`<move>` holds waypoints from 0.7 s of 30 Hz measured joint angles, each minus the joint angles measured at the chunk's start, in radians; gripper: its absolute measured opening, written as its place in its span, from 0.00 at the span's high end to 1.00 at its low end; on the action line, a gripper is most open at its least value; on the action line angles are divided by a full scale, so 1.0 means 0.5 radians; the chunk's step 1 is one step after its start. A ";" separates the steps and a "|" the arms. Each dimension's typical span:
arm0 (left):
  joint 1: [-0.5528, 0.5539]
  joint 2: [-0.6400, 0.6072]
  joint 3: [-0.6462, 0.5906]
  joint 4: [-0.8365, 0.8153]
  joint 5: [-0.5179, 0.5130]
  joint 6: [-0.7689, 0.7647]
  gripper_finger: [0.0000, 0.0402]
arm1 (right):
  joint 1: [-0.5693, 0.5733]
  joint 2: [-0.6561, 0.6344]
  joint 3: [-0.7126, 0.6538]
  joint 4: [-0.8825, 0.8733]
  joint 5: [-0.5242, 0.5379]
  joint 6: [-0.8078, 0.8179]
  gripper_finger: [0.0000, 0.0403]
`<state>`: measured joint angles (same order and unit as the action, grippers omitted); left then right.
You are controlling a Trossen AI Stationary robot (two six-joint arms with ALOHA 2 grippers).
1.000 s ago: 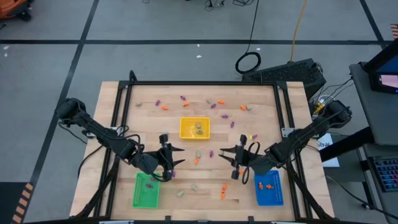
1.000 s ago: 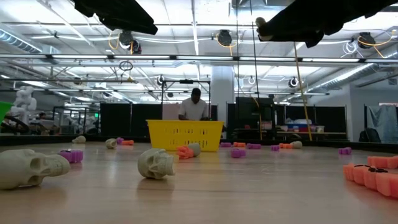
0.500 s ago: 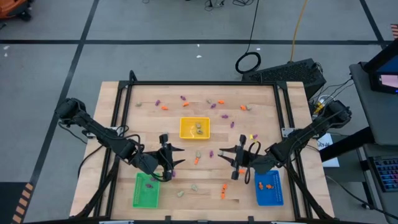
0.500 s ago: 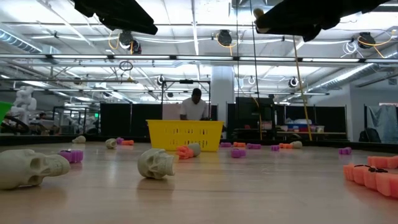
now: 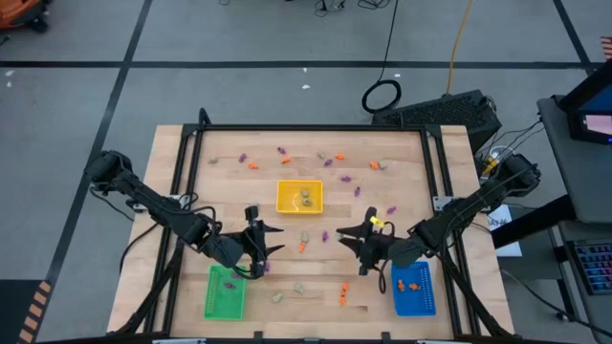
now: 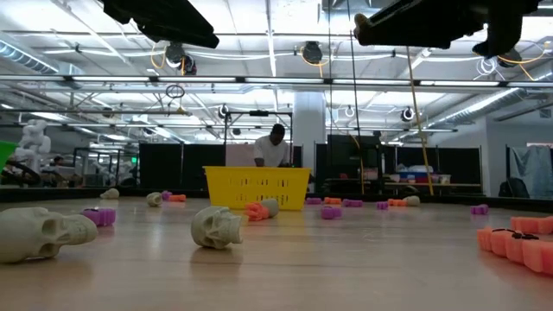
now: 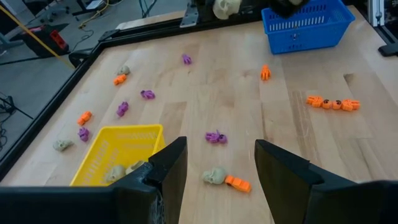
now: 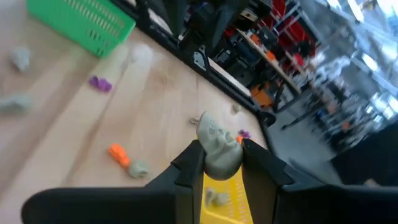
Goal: Sort Halloween decoration
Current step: Put the white skull toy in the yellow basket
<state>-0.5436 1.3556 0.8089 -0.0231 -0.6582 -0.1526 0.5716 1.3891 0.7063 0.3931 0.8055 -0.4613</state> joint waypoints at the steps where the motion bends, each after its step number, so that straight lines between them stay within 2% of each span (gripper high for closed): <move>1: 0.000 0.000 0.000 0.000 0.000 0.000 0.54 | 0.000 0.000 0.000 0.000 -0.001 -0.070 0.83; 8: 0.000 0.000 0.000 0.000 0.000 0.000 0.54 | 0.000 0.000 0.000 0.000 -0.005 -0.648 0.83; 11: 0.000 0.000 0.000 0.000 0.000 0.000 0.54 | 0.000 0.000 0.000 -0.001 -0.005 -0.782 0.83; 21: 0.000 0.000 0.000 0.000 0.000 0.000 0.54 | 0.000 0.000 0.000 -0.001 -0.005 -0.585 0.83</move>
<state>-0.5434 1.3556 0.8089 -0.0231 -0.6582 -0.1524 0.5715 1.3891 0.7063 0.3927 0.8032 -0.7539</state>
